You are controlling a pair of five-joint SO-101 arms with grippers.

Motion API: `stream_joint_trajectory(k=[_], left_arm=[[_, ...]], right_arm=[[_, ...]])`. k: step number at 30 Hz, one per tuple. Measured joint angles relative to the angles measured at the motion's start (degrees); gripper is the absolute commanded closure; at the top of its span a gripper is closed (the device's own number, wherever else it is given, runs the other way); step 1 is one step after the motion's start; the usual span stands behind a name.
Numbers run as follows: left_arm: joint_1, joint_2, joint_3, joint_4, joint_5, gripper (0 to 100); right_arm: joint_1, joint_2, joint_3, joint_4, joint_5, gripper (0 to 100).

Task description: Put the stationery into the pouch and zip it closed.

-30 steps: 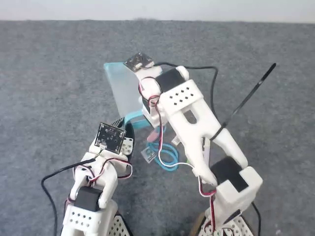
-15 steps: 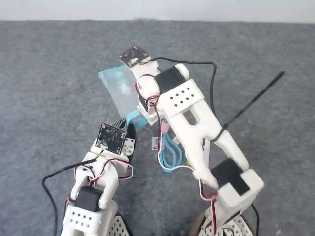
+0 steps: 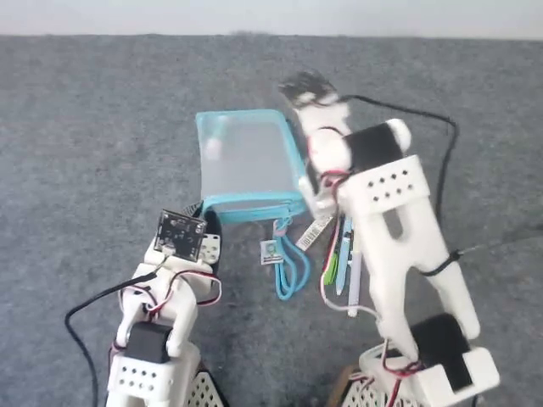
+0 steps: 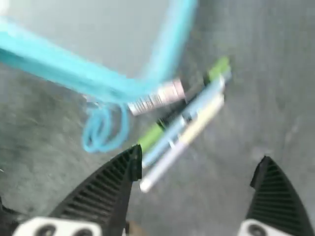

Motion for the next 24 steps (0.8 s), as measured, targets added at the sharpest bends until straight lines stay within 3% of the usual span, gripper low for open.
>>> stream_joint_trajectory(k=[7, 18, 24], left_arm=[[-2.02, 0.0, 0.0, 0.0, 0.0, 99], [-2.02, 0.0, 0.0, 0.0, 0.0, 99], [-2.02, 0.0, 0.0, 0.0, 0.0, 99]], right_arm=[[7.65, 0.0, 22.33, -12.22, 0.0, 77.1], [9.58, 0.0, 44.92, -26.9, 3.08, 76.9], [9.41, -1.76, 49.67, -32.09, 3.16, 76.8]])
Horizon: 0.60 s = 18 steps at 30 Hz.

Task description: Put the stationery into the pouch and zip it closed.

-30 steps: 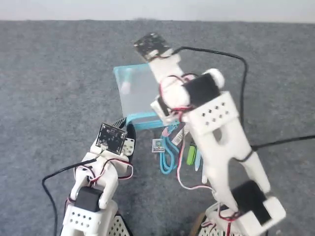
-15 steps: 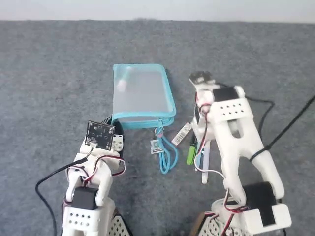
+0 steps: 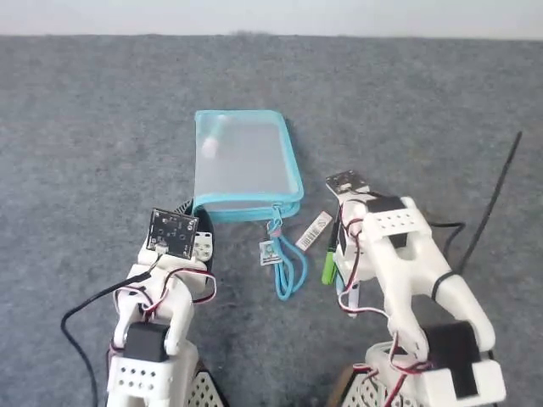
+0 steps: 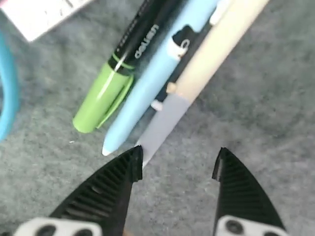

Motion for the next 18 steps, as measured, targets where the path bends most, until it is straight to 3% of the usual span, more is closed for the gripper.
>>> stream_joint_trajectory(k=[11, 18], left_arm=[[0.0, 0.0, 0.0, 0.0, 0.0, 99], [0.0, 0.0, 0.0, 0.0, 0.0, 99]], right_arm=[[-0.88, 0.0, 2.81, -2.29, 0.0, 77.9], [0.62, -0.18, 4.13, -3.69, 0.0, 99.4]])
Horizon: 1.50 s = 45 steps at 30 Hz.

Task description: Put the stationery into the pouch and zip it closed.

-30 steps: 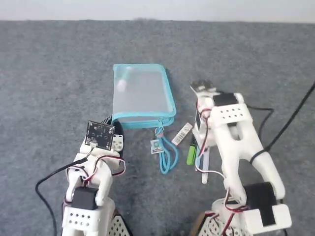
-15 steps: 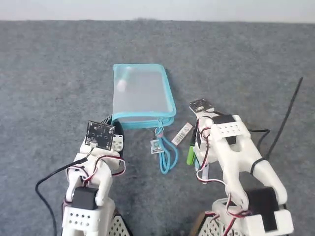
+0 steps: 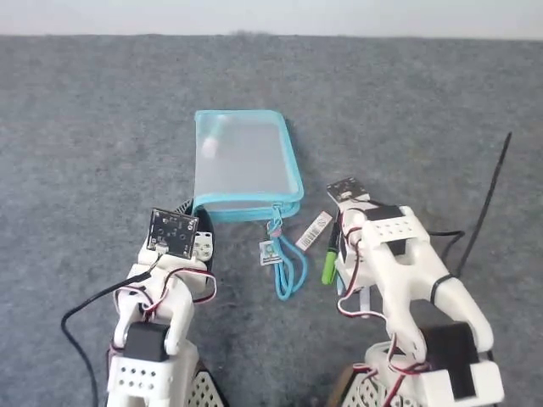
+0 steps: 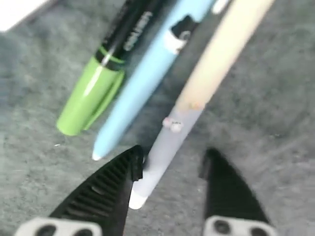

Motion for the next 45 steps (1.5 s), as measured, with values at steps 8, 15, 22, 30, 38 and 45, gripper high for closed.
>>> stream_joint_trajectory(k=[8, 15, 22, 30, 38, 45], left_arm=[[0.0, 0.0, 0.0, 0.0, 0.0, 99], [0.0, 0.0, 0.0, 0.0, 0.0, 99], [0.0, 0.0, 0.0, 0.0, 0.0, 99], [0.0, 0.0, 0.0, 0.0, 0.0, 99], [0.0, 0.0, 0.0, 0.0, 0.0, 99], [0.0, 0.0, 0.0, 0.0, 0.0, 99]], right_arm=[[10.64, -0.18, 0.0, -0.44, 0.26, 99.1], [15.82, -10.99, -1.67, 3.96, 3.08, 99.2], [16.0, -13.36, -7.91, 3.69, 2.99, 98.9], [15.91, 3.96, -16.53, -0.97, 2.73, 98.7], [13.98, 12.4, -17.14, -4.31, 2.73, 84.8], [13.71, 8.79, -17.14, -1.32, 2.73, 85.1]])
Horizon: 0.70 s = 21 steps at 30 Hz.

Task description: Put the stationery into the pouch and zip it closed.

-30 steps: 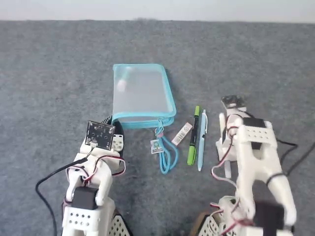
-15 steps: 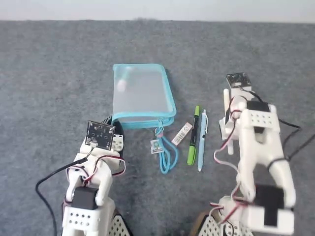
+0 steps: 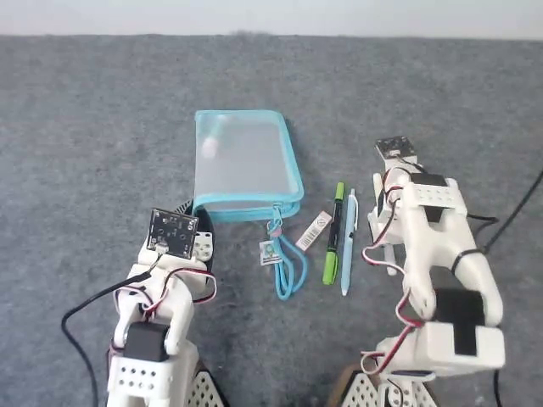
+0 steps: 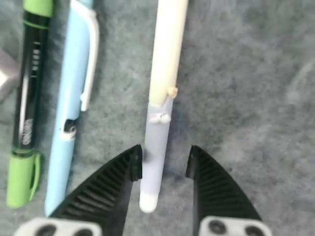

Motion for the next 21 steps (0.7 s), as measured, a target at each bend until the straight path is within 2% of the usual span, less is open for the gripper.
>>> stream_joint_trajectory(k=[5, 10, 15, 20, 21], left_arm=[[0.0, 0.0, 0.0, 0.0, 0.0, 99], [0.0, 0.0, 0.0, 0.0, 0.0, 99], [0.0, 0.0, 0.0, 0.0, 0.0, 99], [0.0, 0.0, 0.0, 0.88, 0.0, 99], [0.0, 0.0, 0.0, 0.88, 0.0, 99]], right_arm=[[-0.18, -7.03, 3.34, 2.73, 0.0, 85.1], [-0.26, -8.09, 10.2, -1.67, 0.0, 85.1], [-0.53, -7.38, 10.9, -3.52, 0.0, 85.3], [-0.26, -2.81, 10.64, -5.54, 0.0, 99.8], [-0.18, -2.64, 10.55, -5.8, 0.0, 98.7]])
